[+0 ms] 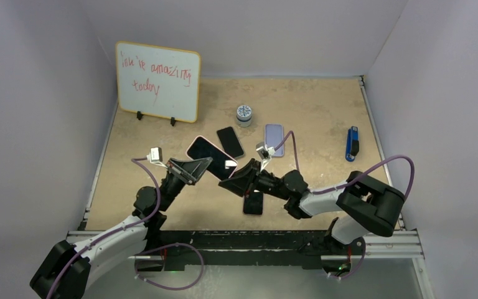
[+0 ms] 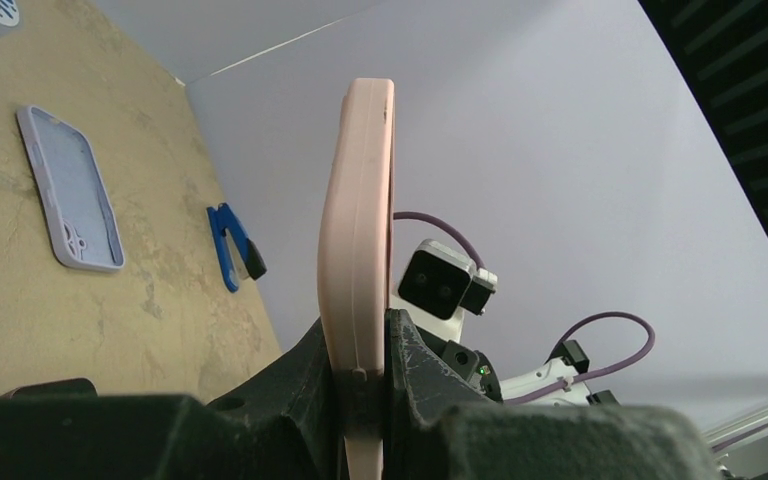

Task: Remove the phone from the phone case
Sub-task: Remove the phone case from the phone.

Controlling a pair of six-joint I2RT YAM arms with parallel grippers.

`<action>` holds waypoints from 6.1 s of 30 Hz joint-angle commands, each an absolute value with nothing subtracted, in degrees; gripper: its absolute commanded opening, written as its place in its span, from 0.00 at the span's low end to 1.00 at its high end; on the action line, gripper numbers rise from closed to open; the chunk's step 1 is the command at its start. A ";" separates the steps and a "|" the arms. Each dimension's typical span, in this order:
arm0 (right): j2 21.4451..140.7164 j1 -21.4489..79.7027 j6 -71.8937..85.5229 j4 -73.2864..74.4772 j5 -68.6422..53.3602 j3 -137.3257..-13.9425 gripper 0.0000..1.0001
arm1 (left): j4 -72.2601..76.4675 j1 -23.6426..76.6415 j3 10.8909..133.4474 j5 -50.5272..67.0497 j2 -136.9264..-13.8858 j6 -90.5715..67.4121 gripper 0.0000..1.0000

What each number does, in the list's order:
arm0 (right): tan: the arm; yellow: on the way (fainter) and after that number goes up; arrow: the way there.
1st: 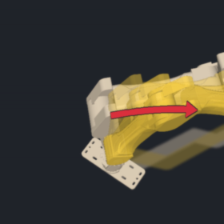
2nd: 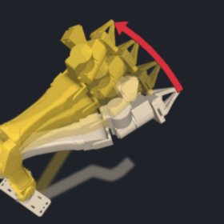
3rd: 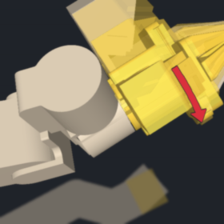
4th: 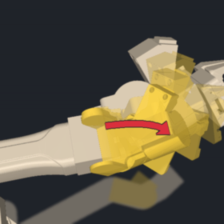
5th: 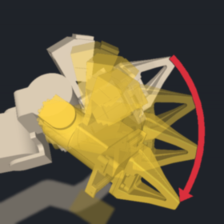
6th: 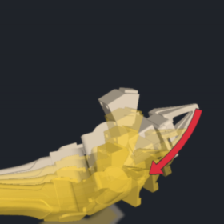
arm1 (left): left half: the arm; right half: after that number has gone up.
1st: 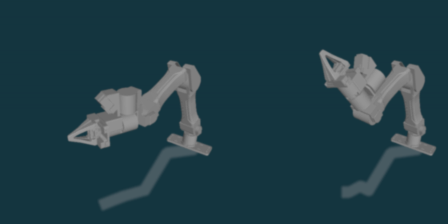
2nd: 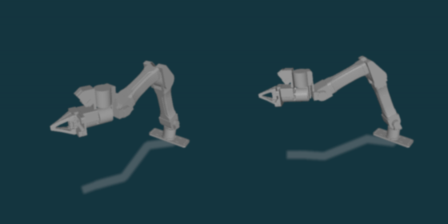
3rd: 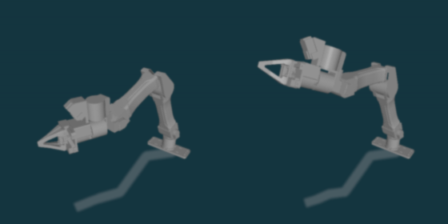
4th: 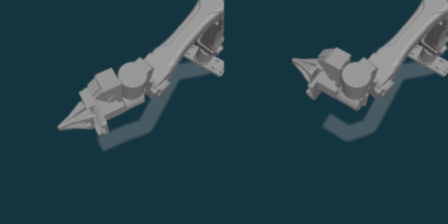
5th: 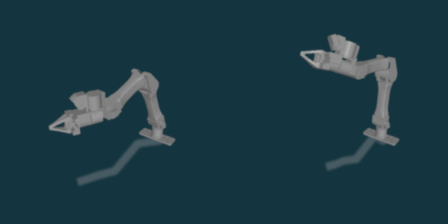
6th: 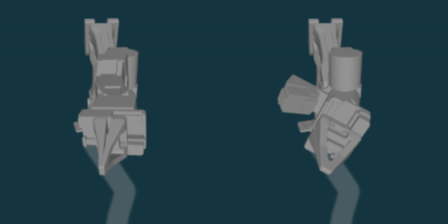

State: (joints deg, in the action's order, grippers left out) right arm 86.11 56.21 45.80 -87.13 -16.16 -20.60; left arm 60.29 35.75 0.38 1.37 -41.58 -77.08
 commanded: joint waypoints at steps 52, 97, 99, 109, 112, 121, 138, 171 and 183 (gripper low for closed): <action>45.85 55.30 12.54 -42.84 -22.89 -17.12 0.67 | 35.87 32.66 23.29 37.46 -38.36 -54.55 0.00; 54.93 55.37 -13.61 -21.70 -45.08 -32.84 0.02 | 29.68 32.39 31.66 47.44 -48.48 -54.28 0.00; 54.85 55.34 -15.04 -21.65 -45.15 -32.72 0.01 | 30.31 32.32 31.37 47.54 -48.77 -54.92 0.00; 54.11 55.35 -15.01 -23.88 -40.08 -32.05 0.00 | 37.94 32.27 28.35 49.06 -49.22 -59.98 0.00; 54.27 55.33 -15.67 -24.15 -39.11 -32.05 0.00 | 40.29 32.32 27.26 49.56 -49.56 -61.64 0.00; 52.36 54.75 -6.95 -31.59 -31.49 -29.89 0.00 | 42.05 32.29 25.71 49.31 -48.65 -61.94 0.00; 55.72 49.79 22.76 -58.96 -25.19 -22.37 0.00 | 65.09 32.40 16.73 50.45 -51.50 -74.68 0.00; 66.36 42.63 43.14 -77.96 -31.10 -23.99 0.27 | 56.56 39.31 11.89 43.09 -56.06 -65.70 0.00; 71.14 41.68 48.31 -83.55 -34.82 -25.14 0.31 | 59.47 41.33 12.05 40.90 -60.32 -66.21 0.00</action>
